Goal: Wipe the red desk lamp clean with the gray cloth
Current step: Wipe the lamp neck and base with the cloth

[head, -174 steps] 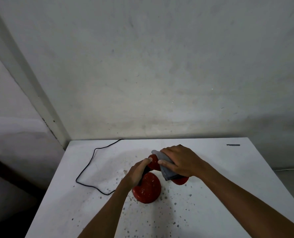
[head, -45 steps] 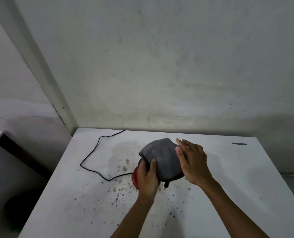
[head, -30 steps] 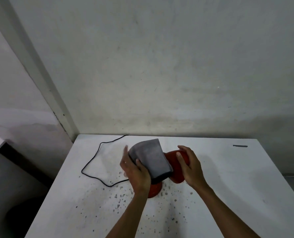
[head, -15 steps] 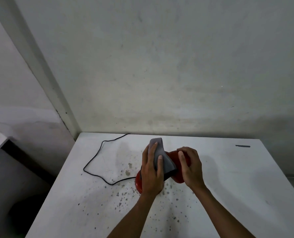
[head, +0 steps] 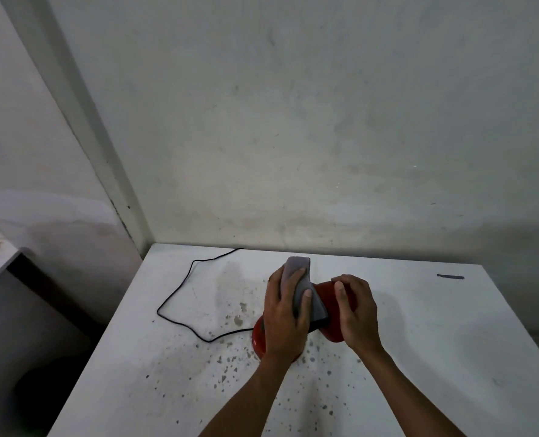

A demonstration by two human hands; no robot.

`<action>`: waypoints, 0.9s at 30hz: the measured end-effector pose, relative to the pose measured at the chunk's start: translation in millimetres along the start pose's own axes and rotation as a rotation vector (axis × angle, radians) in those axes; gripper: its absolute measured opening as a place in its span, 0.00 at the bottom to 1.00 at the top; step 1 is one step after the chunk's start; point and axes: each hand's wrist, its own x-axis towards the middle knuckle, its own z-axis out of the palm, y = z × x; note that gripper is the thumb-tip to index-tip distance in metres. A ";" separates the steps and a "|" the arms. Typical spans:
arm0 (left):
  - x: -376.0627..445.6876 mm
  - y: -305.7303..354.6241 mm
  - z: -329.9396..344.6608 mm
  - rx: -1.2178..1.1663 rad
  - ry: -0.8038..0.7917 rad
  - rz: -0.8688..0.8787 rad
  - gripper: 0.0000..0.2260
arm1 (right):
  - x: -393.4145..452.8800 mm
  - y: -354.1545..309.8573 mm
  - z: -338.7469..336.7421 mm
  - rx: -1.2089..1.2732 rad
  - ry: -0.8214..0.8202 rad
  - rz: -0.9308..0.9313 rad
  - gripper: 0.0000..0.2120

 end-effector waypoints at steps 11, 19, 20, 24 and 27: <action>12.8 5.4 -4.3 -0.419 0.091 -0.214 0.15 | 0.4 8.0 -2.6 -0.065 -0.046 0.000 0.14; 7.6 7.4 -0.1 -0.251 0.044 -0.114 0.16 | 1.0 11.9 -0.8 -0.111 -0.051 -0.028 0.16; 5.6 4.9 2.1 -0.182 0.029 -0.093 0.17 | 0.5 12.0 -1.0 -0.110 -0.047 -0.032 0.16; 5.6 -2.6 1.1 -0.118 -0.005 -0.087 0.17 | 0.5 12.6 -2.5 -0.109 -0.060 -0.035 0.17; 10.4 2.8 -3.5 -0.318 0.044 -0.160 0.14 | 1.9 13.3 -1.4 -0.116 -0.067 -0.020 0.18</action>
